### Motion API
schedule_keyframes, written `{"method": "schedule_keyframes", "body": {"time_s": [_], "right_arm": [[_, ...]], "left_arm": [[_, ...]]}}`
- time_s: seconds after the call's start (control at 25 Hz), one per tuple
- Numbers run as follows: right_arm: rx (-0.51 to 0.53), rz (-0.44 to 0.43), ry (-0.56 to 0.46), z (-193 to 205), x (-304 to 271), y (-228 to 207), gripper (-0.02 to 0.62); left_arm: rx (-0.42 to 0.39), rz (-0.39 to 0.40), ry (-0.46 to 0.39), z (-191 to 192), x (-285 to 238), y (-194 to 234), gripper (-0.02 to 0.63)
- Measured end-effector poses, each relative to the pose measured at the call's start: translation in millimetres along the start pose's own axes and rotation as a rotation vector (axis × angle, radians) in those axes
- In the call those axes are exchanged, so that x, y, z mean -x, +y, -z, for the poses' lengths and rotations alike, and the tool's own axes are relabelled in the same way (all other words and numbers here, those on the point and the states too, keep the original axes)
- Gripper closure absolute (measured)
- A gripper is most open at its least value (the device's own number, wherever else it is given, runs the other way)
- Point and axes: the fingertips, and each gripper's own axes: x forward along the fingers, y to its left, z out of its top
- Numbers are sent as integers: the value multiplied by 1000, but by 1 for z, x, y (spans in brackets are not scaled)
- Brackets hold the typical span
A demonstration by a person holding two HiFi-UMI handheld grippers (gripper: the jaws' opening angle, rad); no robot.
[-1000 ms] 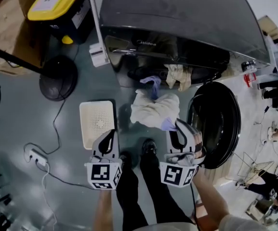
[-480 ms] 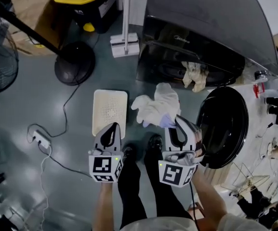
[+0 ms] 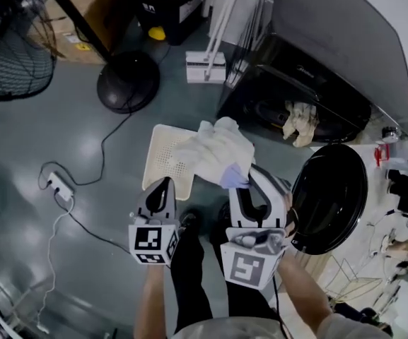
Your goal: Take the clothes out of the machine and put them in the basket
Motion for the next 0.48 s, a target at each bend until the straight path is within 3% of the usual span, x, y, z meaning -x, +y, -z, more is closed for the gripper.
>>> {"method": "schedule_keyframes", "body": {"time_s": [0.48], "right_arm": [[-9, -57, -123, -77, -24, 44, 509]], "left_arm": [[30, -104, -44, -6, 47, 64, 588]]}}
